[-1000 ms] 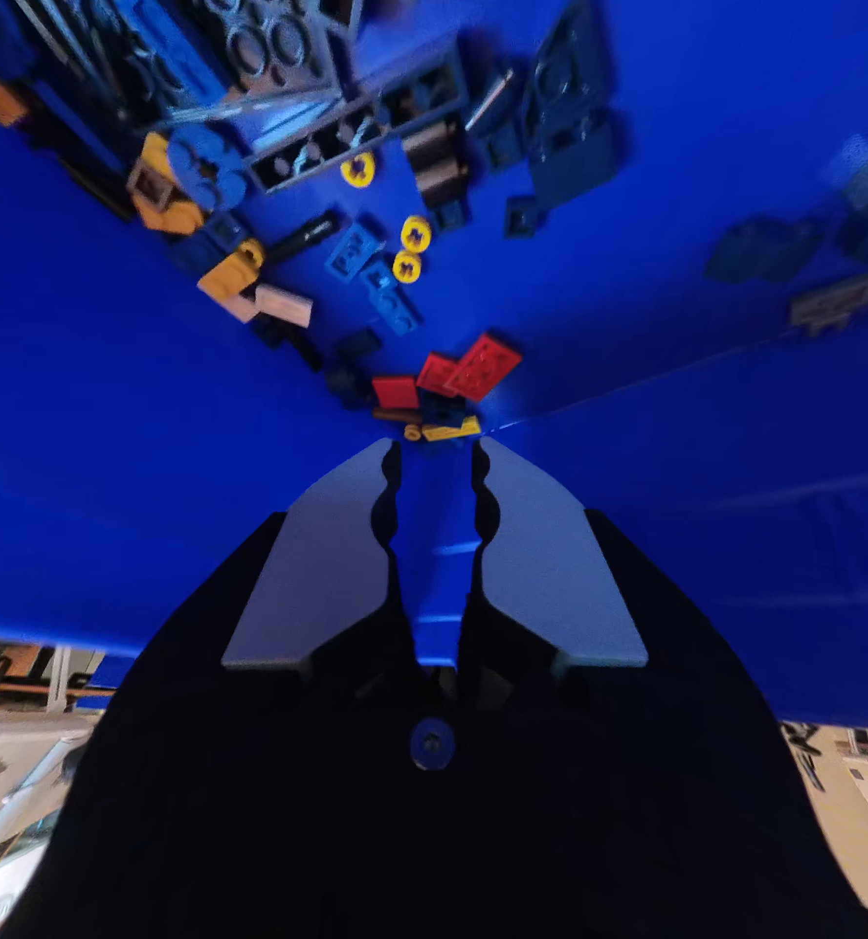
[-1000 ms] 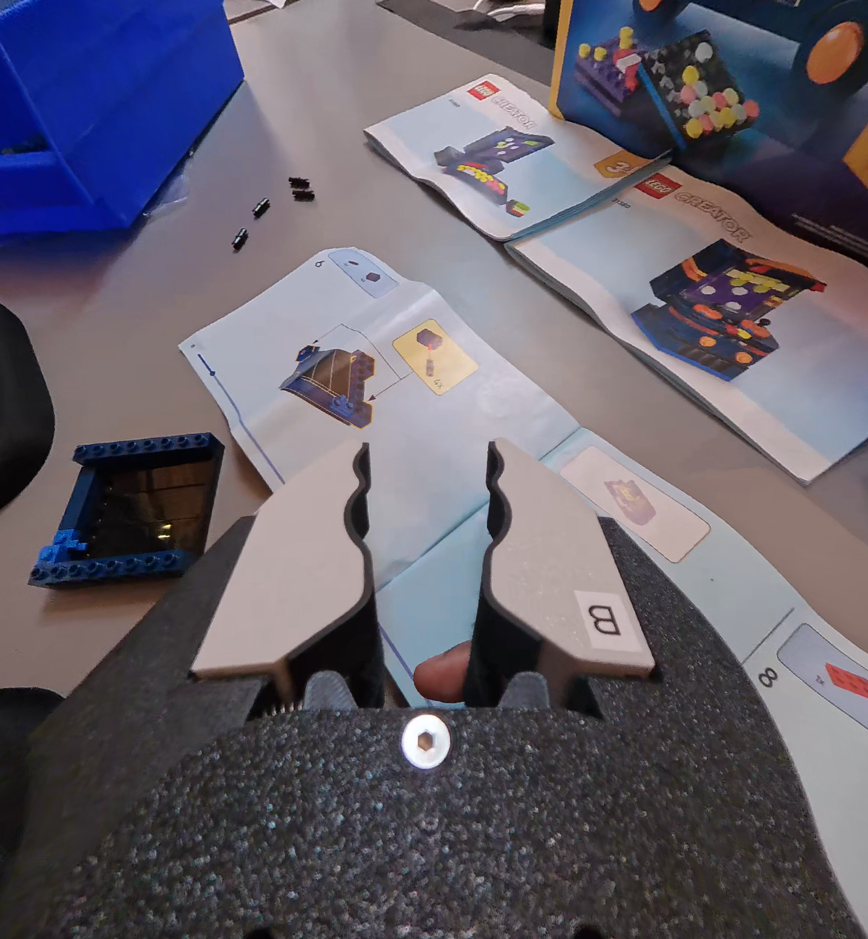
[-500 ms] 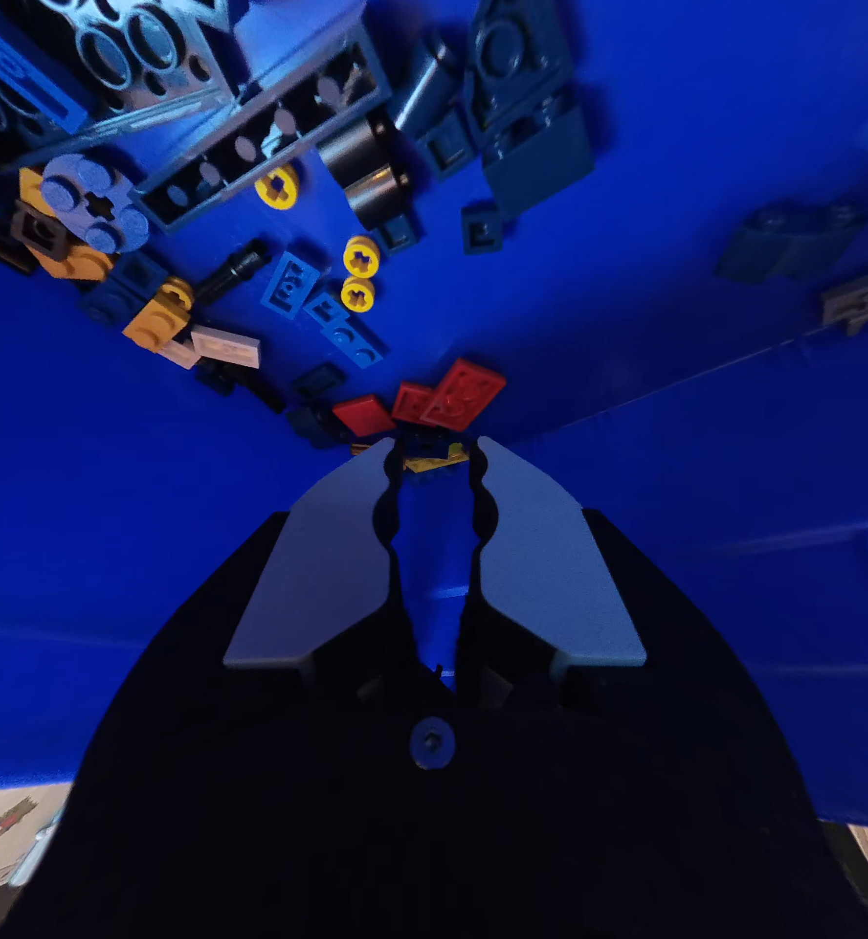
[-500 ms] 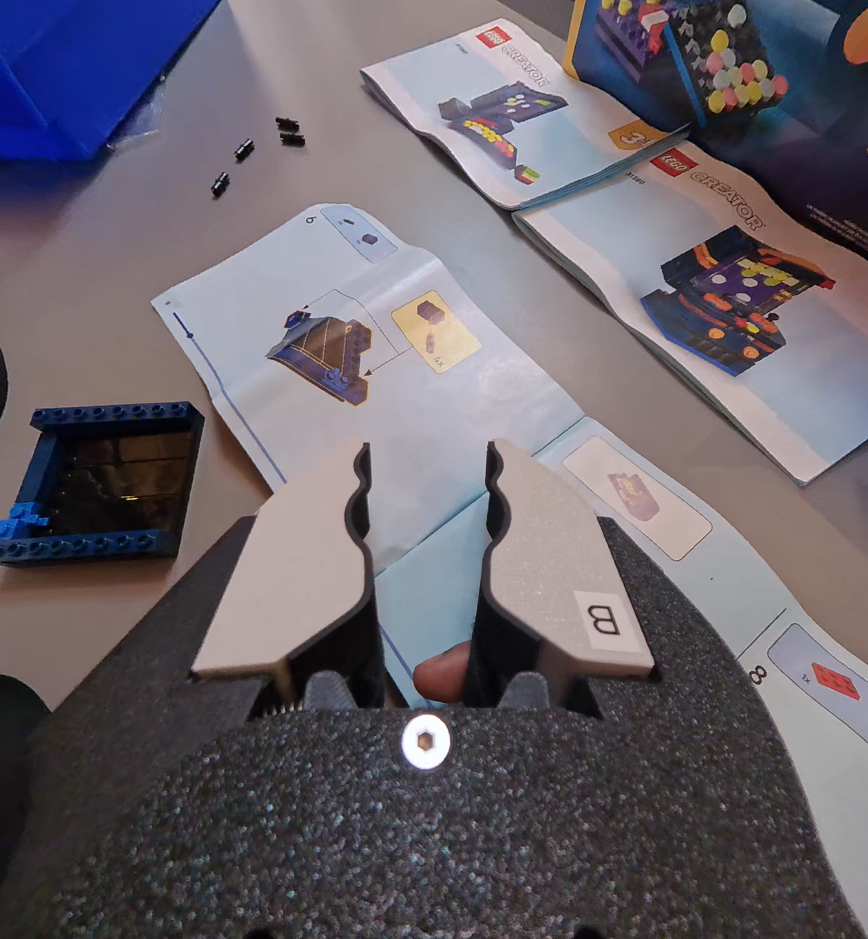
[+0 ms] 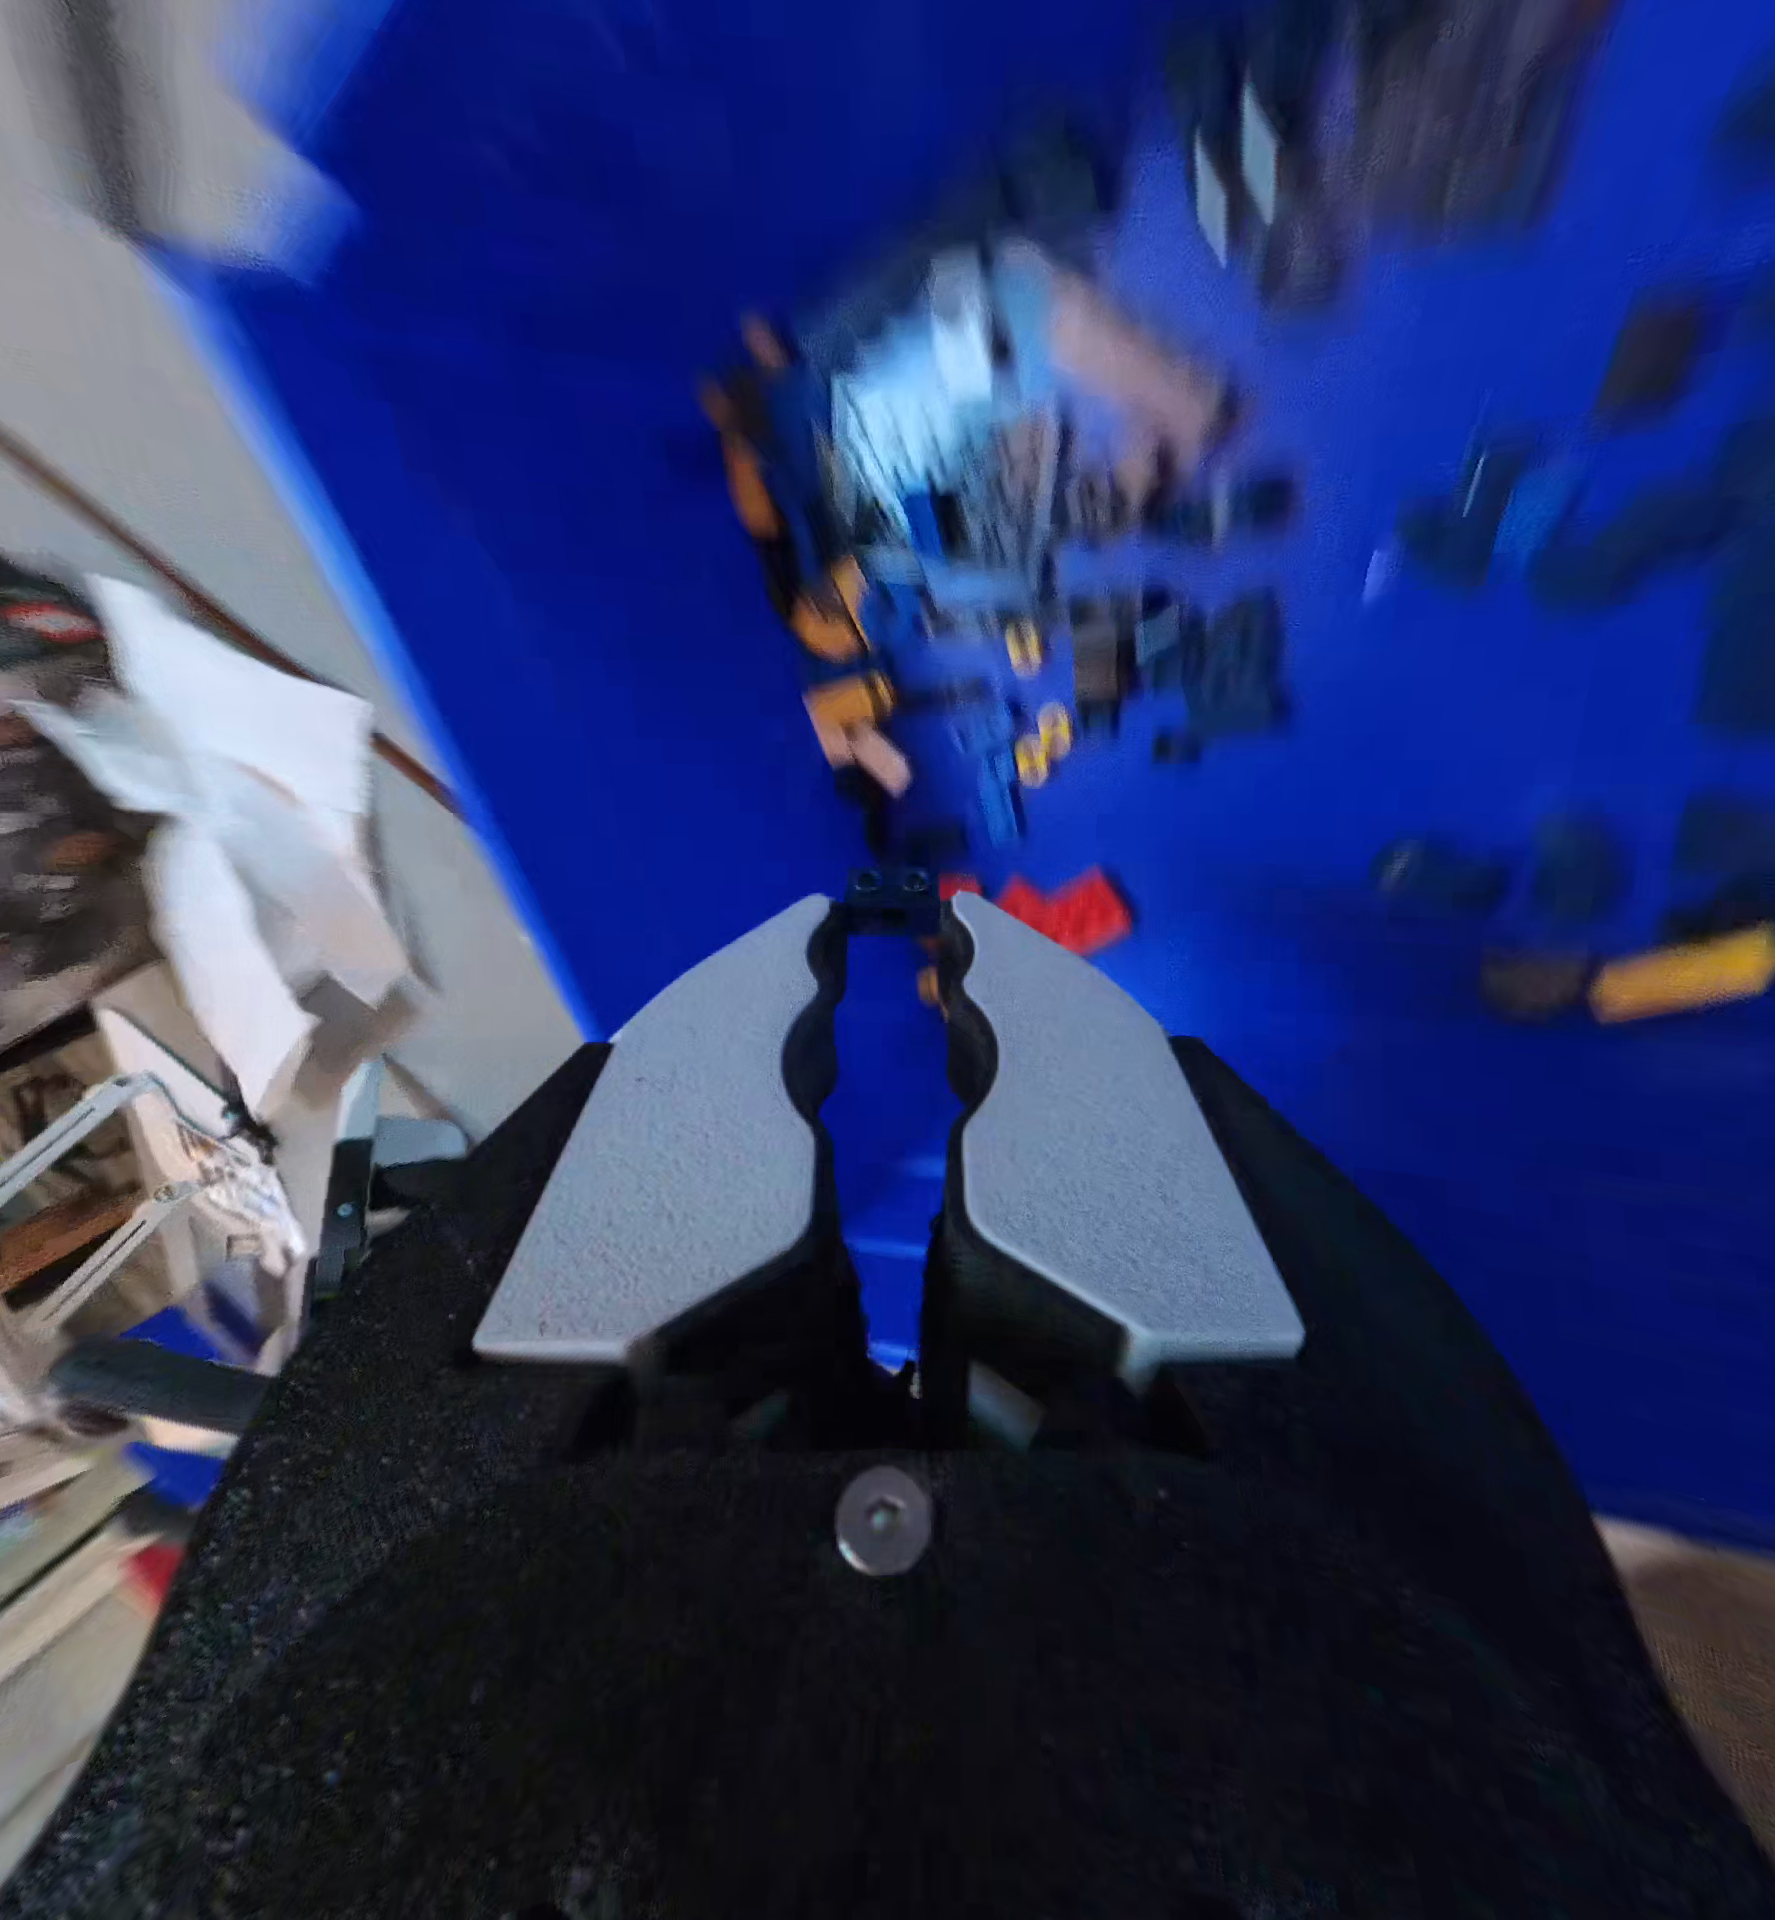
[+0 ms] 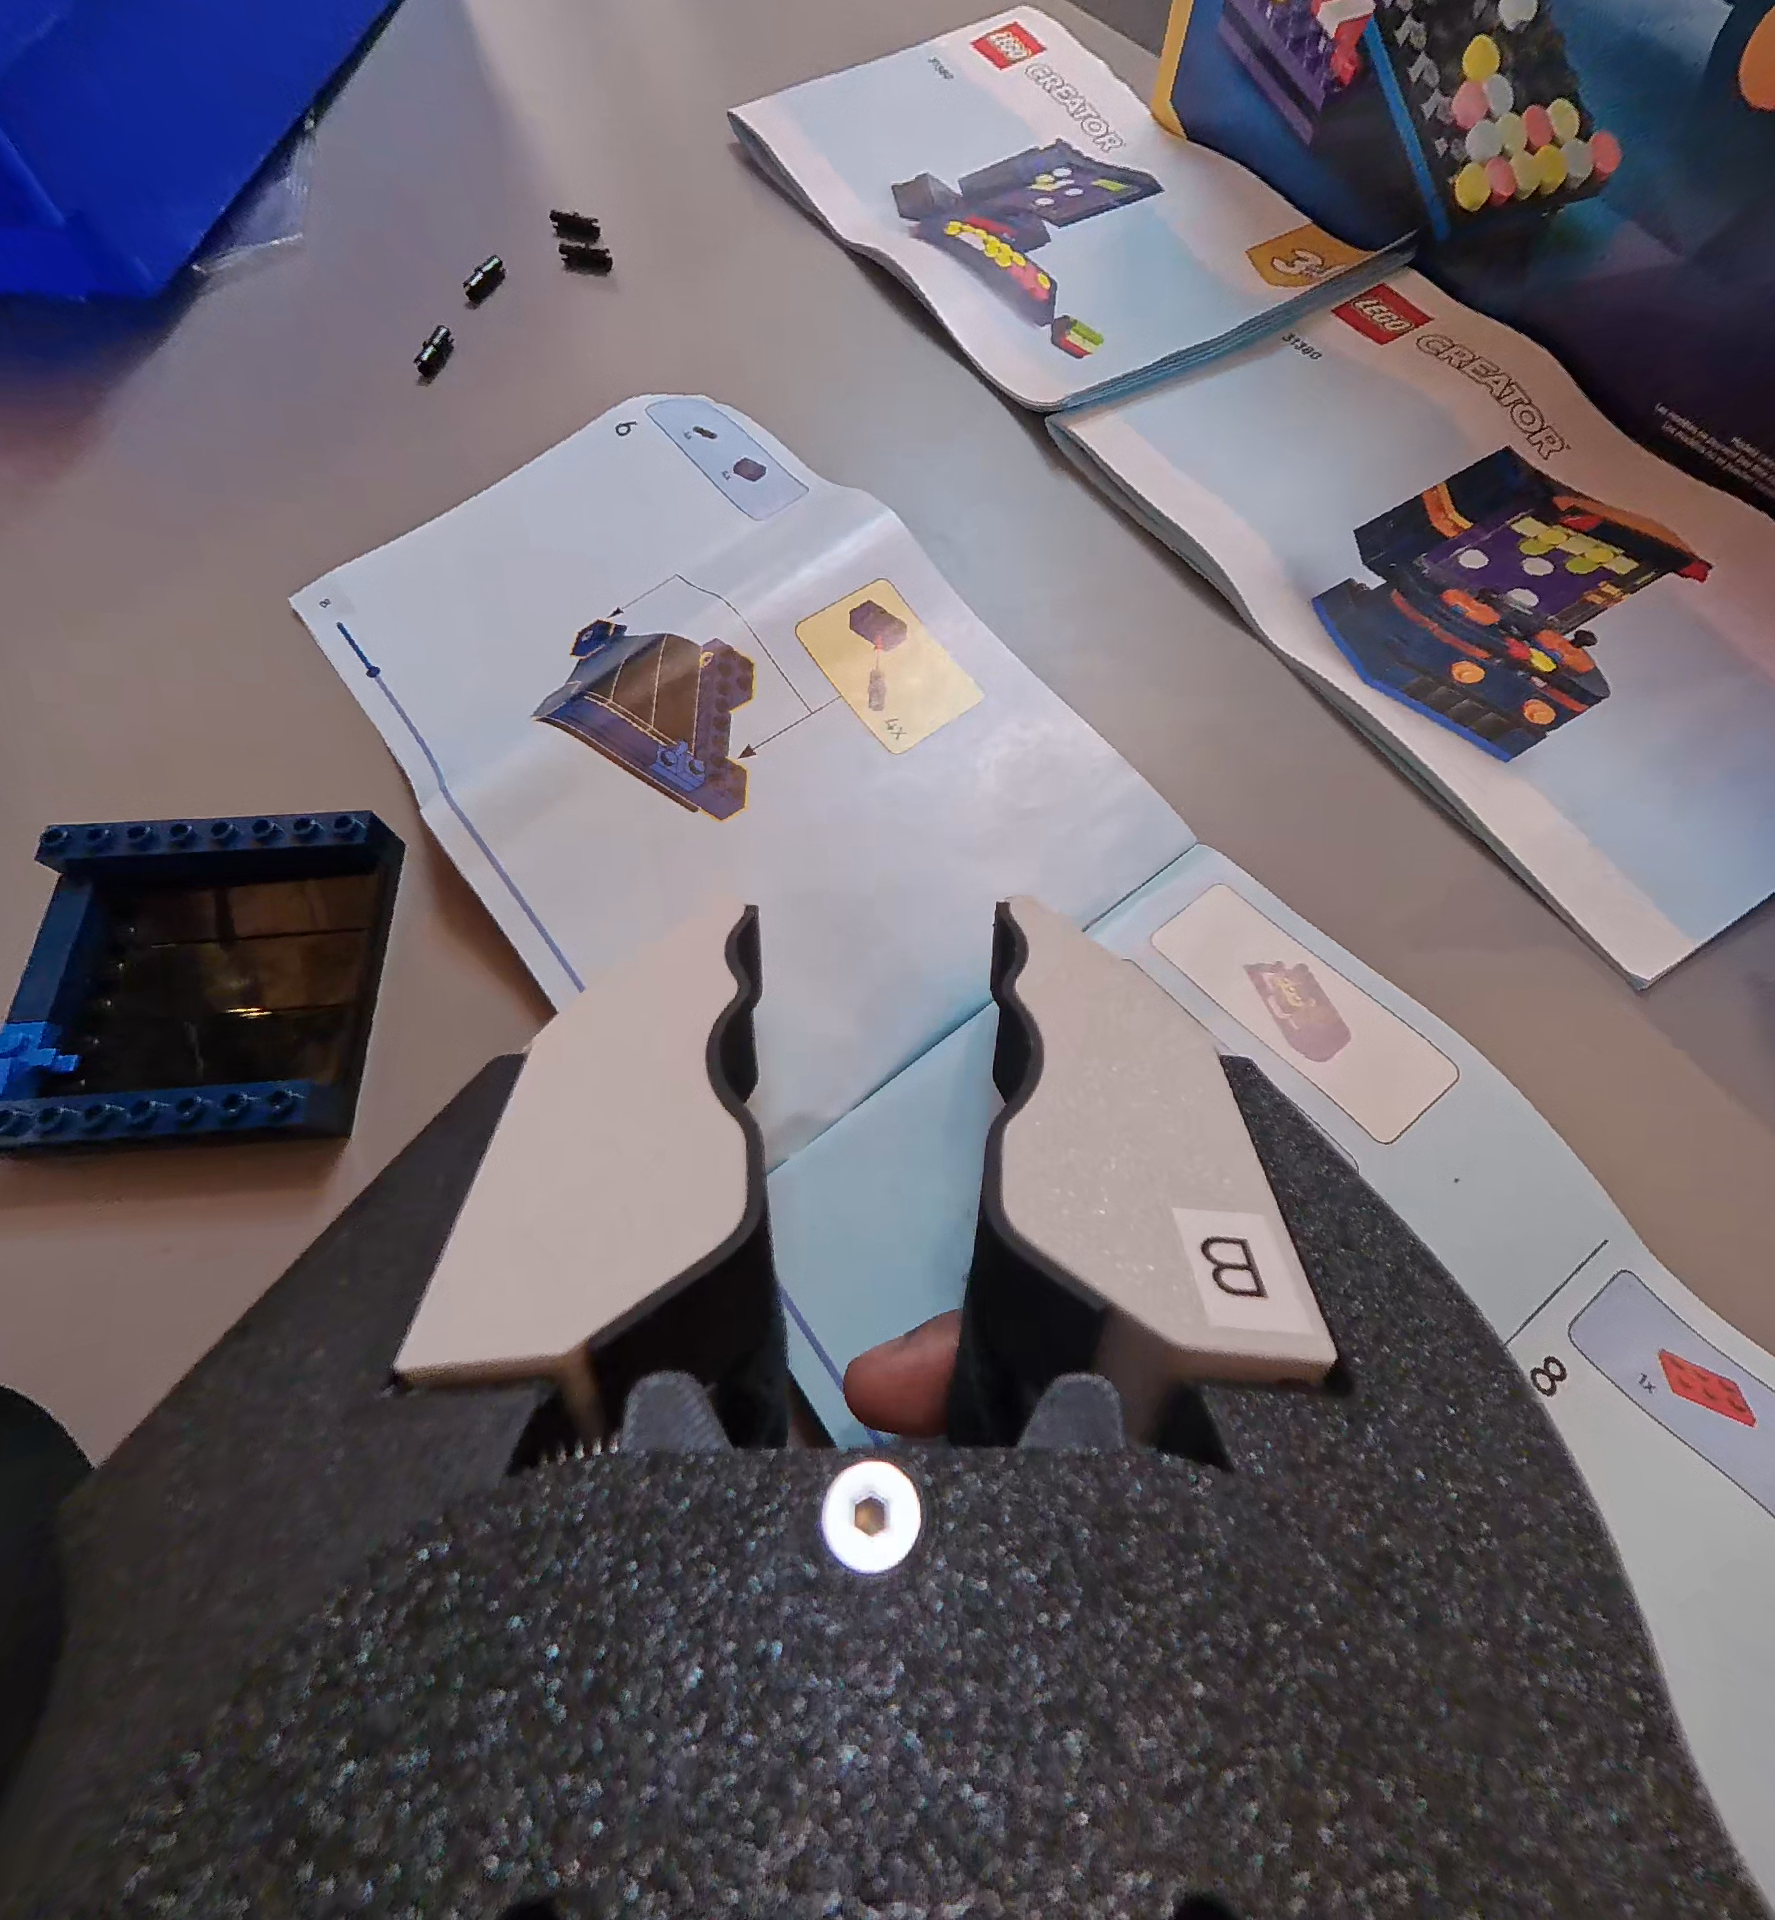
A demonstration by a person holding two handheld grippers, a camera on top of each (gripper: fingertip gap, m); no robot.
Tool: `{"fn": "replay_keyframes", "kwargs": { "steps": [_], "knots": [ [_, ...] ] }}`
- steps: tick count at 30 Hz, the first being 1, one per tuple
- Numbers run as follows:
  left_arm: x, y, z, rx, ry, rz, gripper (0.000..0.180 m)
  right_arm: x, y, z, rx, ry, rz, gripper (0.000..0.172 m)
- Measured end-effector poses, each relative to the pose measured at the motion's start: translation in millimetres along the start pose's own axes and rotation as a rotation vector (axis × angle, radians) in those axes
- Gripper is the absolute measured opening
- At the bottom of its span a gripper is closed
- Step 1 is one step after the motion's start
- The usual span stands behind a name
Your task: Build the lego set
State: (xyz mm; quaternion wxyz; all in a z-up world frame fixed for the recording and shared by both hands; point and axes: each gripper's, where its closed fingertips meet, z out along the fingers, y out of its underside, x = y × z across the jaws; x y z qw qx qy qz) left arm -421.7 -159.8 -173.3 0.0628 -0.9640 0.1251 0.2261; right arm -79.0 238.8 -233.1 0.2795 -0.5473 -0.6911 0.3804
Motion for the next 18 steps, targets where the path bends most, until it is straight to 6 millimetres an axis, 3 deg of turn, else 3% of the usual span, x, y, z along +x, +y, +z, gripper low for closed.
{"fn": "replay_keyframes", "kwargs": {
  "steps": [4,6,8,13,18],
  "knots": [
    [10.8,-88.5,-79.8,0.638,-0.144,-0.341,0.016,0.7,-0.2,1.1,0.002,-0.003,0.013,0.042],
    [33.5,-126.4,-122.1,0.934,-0.121,-0.427,0.016,-0.9,-0.9,1.9,0.002,-0.014,0.017,0.042],
    [59.9,-154.7,-147.9,1.127,-0.075,-0.458,0.016,-1.9,-3.5,0.9,0.016,-0.009,0.008,0.041],
    [98.1,-195.4,-172.4,1.3,-0.065,-0.472,0.016,-0.4,-9.3,-0.5,0.044,0.003,0.023,0.038],
    [112.3,-205.2,-217.1,1.374,-0.098,-0.42,0.016,-11.6,-21.1,-4.1,0.093,0.002,-0.035,0.035]
  ]
}}
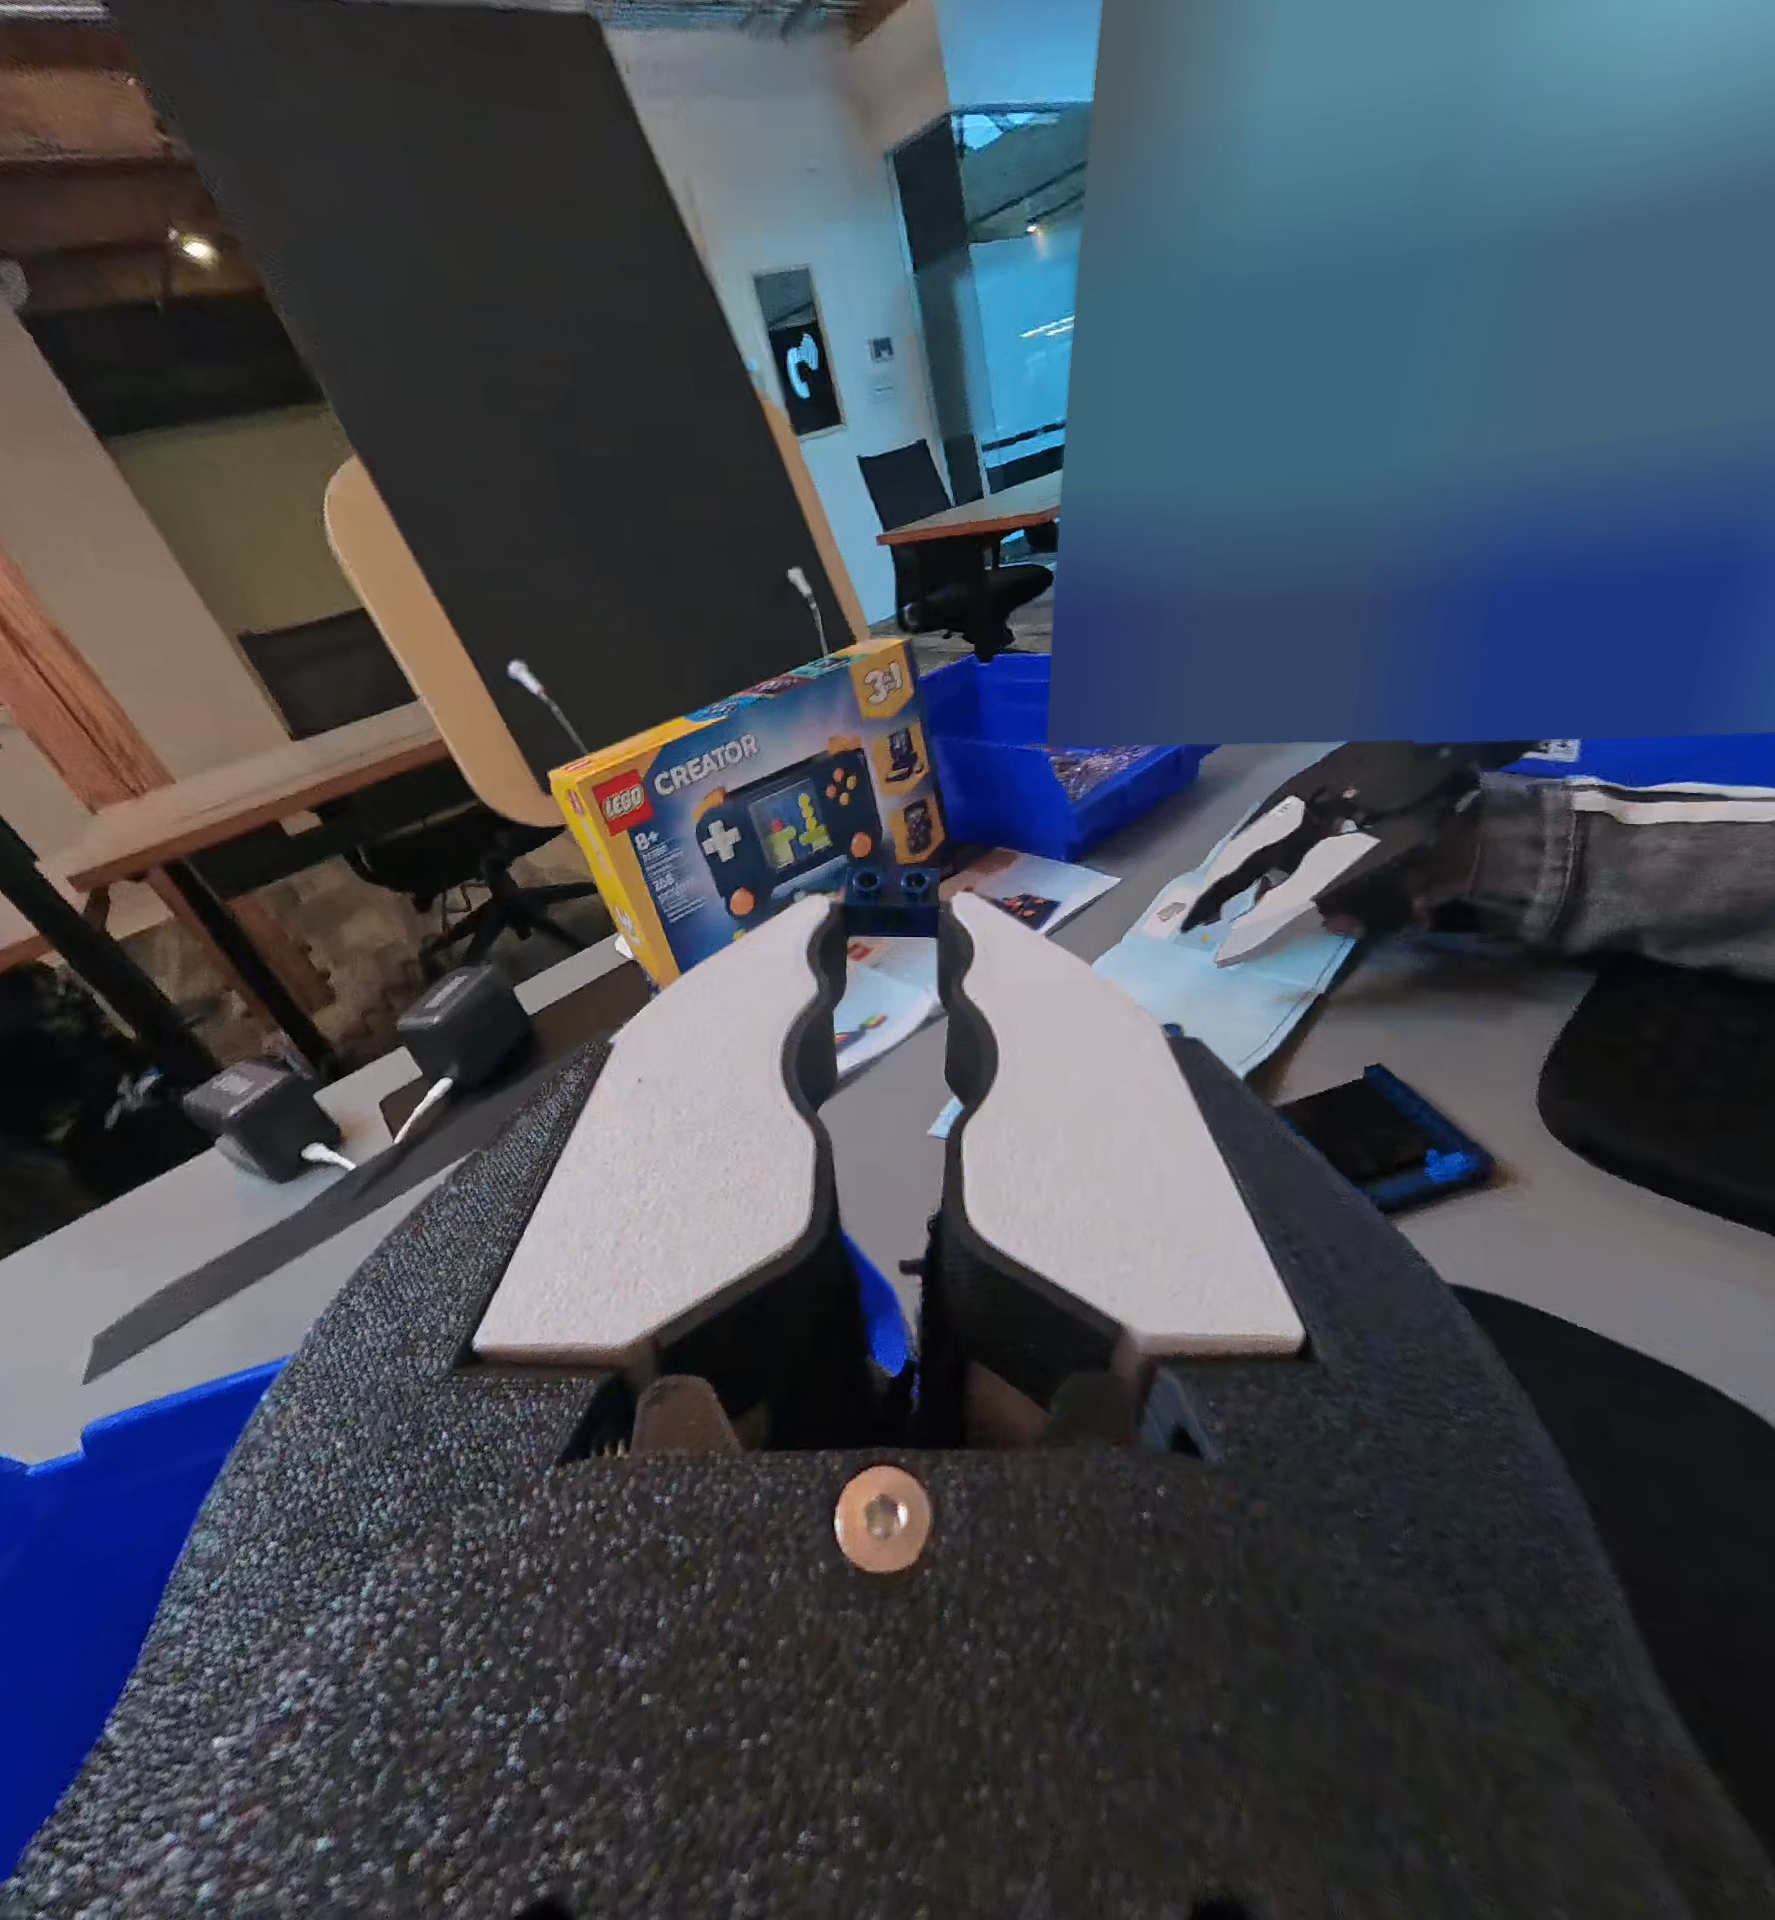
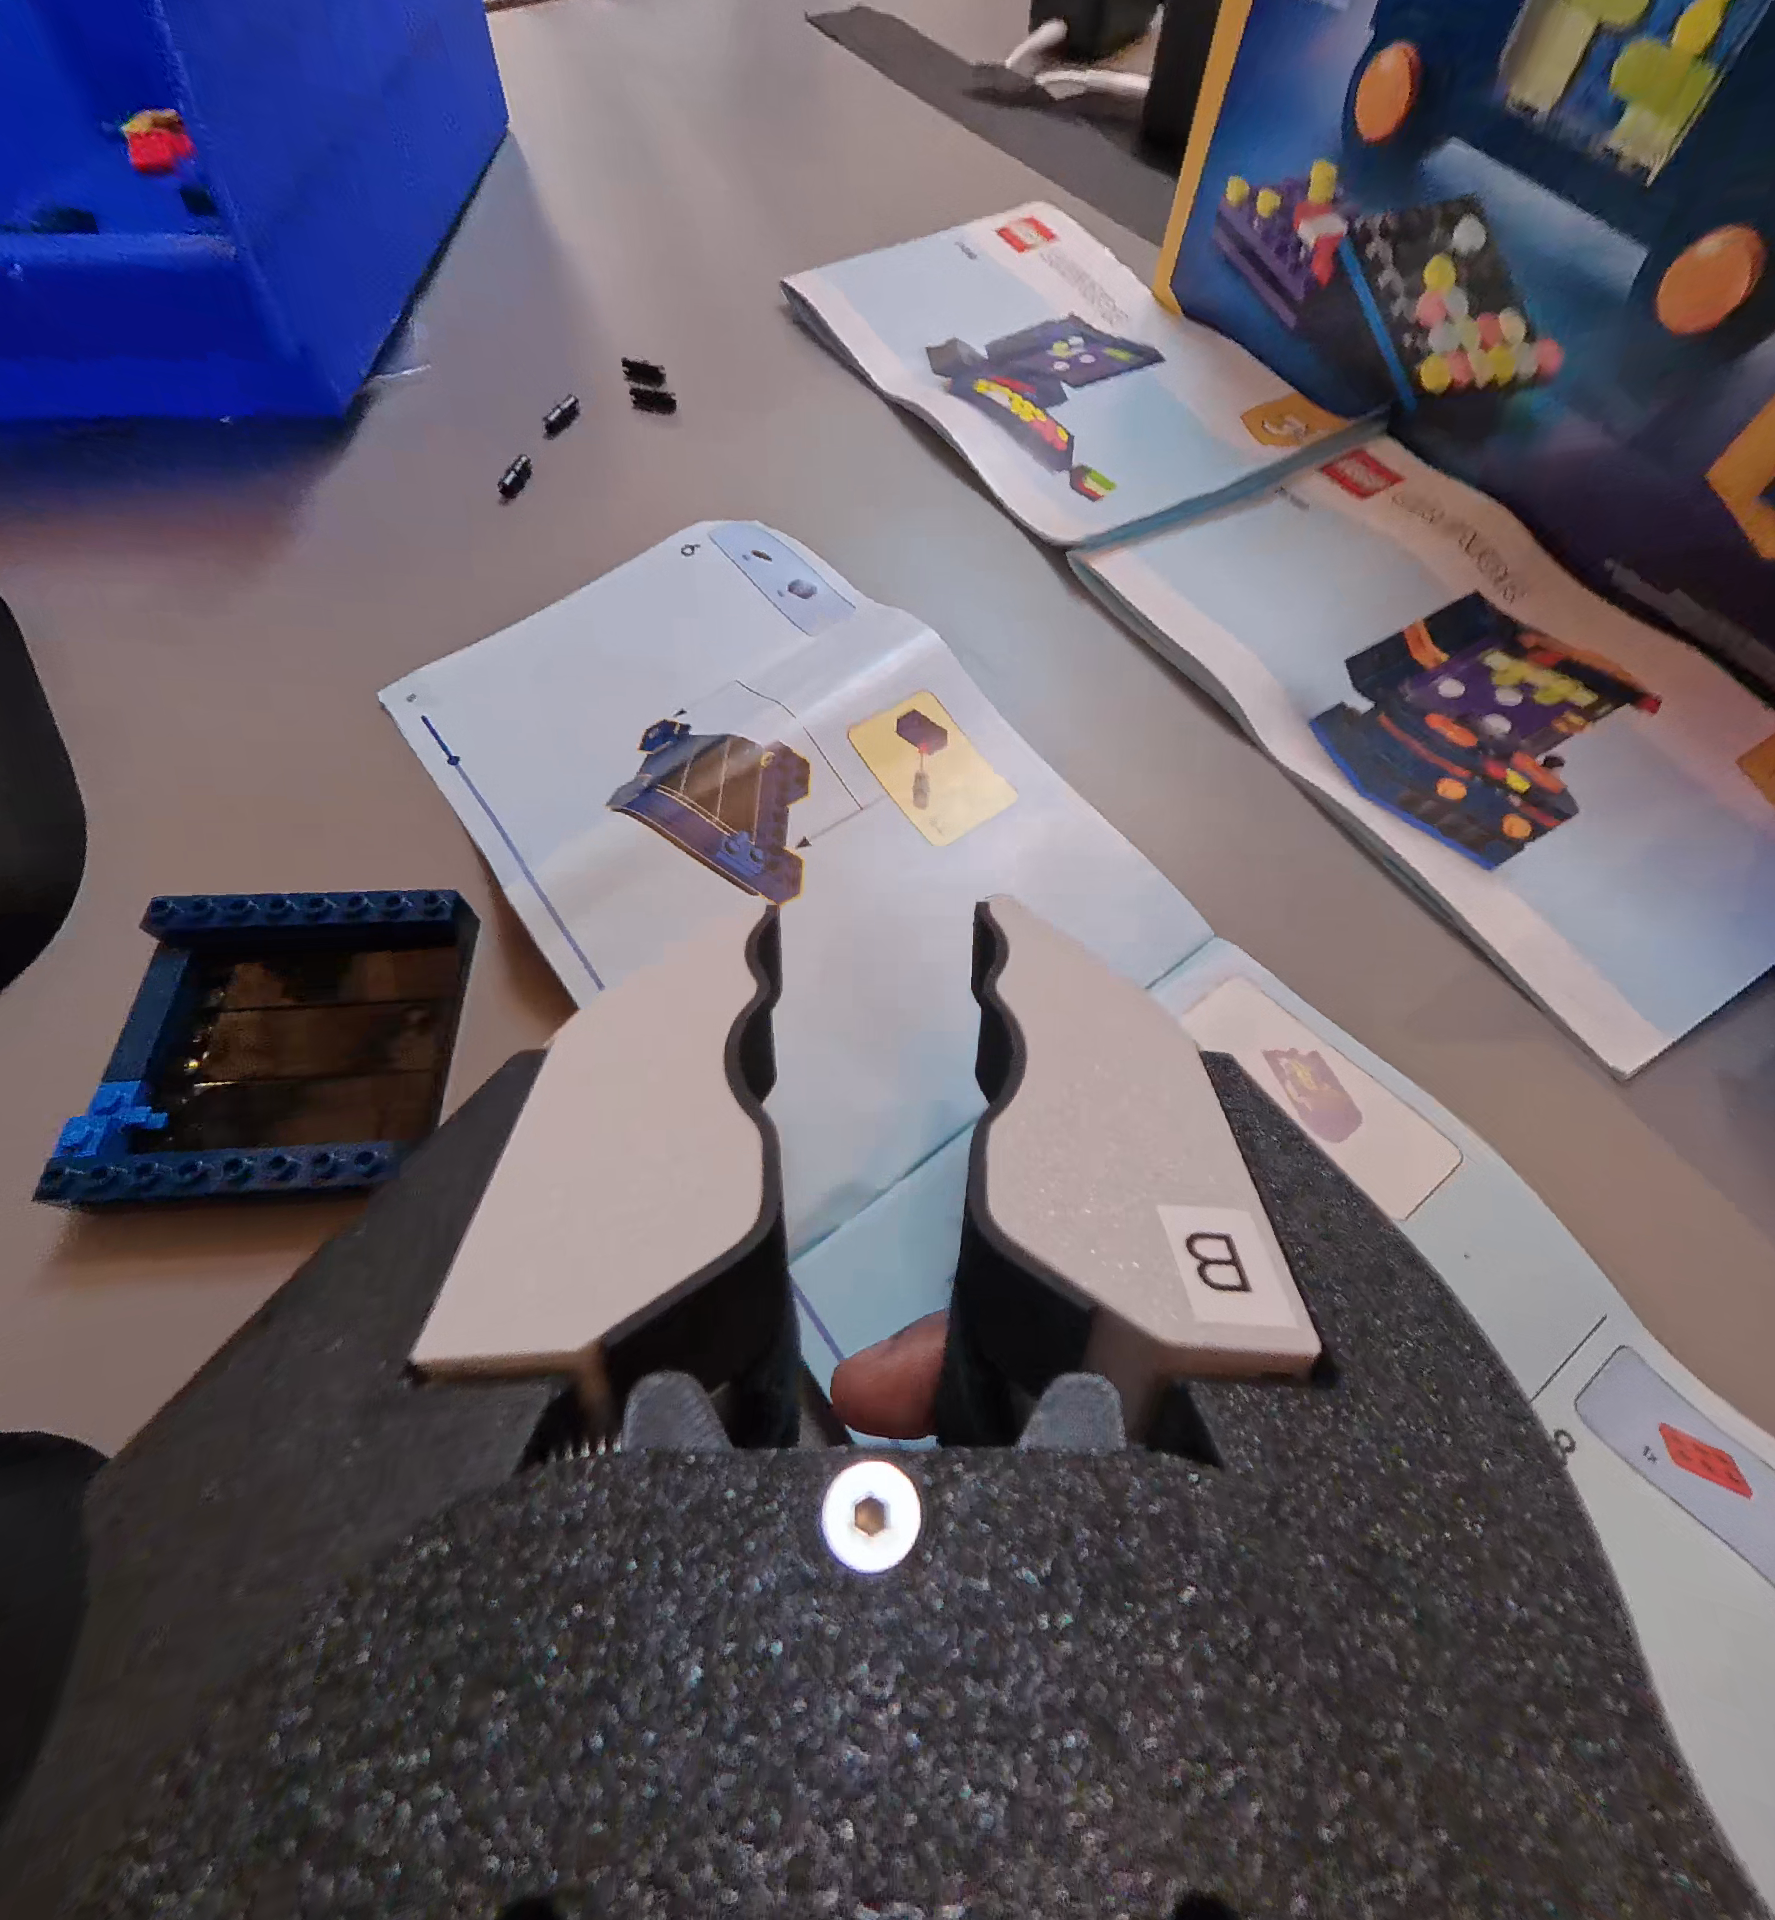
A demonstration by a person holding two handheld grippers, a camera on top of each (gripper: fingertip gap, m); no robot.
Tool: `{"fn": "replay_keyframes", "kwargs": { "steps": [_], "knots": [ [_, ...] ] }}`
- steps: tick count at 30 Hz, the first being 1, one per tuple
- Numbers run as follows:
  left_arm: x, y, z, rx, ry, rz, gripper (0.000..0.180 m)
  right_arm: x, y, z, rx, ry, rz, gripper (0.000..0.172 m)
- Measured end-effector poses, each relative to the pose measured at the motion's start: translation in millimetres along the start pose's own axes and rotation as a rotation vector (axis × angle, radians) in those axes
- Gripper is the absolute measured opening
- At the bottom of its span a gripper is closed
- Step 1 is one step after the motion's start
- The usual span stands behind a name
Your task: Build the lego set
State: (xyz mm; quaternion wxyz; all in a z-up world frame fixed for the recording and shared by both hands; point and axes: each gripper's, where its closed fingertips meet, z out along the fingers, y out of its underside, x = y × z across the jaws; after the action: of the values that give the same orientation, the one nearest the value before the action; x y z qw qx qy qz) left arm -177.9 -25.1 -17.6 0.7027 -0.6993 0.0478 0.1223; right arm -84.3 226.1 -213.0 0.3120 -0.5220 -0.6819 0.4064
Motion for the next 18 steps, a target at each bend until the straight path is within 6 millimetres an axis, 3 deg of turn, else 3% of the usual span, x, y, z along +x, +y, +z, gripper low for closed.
{"fn": "replay_keyframes", "kwargs": {
  "steps": [5,9,15,18],
  "knots": [
    [27.1,-15.4,-2.9,0.021,0.038,0.014,0.016,-11.0,-9.2,-2.5,0.034,-0.032,-0.012,0.034],
    [59.8,-9.3,12.5,0.045,0.035,-0.014,0.016,-30.1,-34.3,-8.1,0.13,-0.134,0.019,0.034],
    [72.9,65.5,56.5,-0.11,-0.244,0.174,0.016,-99.8,-89.6,-39.0,0.362,-0.343,-0.071,0.039],
    [89.0,93.0,74.2,-0.221,-0.244,0.266,0.016,-120.9,-103.3,-42.1,0.476,-0.364,-0.086,0.031]
  ]
}}
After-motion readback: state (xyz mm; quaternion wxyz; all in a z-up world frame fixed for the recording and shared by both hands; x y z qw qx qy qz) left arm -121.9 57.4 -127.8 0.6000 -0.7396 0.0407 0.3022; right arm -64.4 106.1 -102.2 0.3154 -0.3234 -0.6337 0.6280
